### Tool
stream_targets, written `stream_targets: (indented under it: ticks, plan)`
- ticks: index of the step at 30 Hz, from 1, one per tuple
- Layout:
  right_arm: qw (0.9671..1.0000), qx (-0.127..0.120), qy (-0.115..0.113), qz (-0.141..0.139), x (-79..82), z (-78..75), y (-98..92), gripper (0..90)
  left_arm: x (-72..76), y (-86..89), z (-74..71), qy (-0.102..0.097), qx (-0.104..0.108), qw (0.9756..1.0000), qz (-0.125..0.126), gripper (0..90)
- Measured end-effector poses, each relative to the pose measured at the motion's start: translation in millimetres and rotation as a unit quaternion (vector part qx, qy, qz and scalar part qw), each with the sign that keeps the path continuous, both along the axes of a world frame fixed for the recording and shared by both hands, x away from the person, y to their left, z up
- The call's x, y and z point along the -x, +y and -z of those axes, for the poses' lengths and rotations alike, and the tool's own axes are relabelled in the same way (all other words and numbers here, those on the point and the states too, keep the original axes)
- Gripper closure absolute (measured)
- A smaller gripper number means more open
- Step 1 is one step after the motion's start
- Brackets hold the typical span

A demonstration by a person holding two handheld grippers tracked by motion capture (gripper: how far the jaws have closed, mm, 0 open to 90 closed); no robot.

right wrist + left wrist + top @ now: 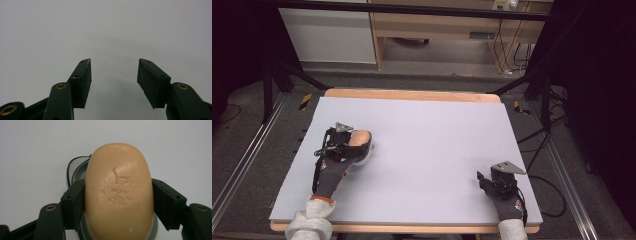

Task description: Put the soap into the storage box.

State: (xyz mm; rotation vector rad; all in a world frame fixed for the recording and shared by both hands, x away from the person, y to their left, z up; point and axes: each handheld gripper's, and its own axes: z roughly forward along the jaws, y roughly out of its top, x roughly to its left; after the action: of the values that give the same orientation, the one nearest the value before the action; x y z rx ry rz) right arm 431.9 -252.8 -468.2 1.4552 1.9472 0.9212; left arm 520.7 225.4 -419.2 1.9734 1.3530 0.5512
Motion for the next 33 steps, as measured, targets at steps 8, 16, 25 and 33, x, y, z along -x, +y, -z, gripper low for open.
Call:
stream_targets:
  ticks: [8,16,25,33]
  plan:
    - [1.0000,0.002,-0.001,-0.002,-0.1,0.3,-0.1,44.8,-1.0,0.8,6.0,0.006,-0.001,1.0000,-0.002,31.8]
    - [1.0000,0.002,-0.001,-0.002,-0.2,0.4,-0.1,44.8,-1.7,0.0,7.6,0.008,0.000,1.0000,-0.004,31.7]
    - [1.0000,0.002,-0.001,-0.002,-0.2,0.4,-0.1,44.6,-1.8,-2.1,8.6,0.010,0.002,0.9999,-0.005,31.4]
    - [1.0000,0.002,-0.001,-0.003,-0.2,0.3,0.3,44.7,1.6,-3.8,2.5,-0.003,0.002,1.0000,0.003,29.9]
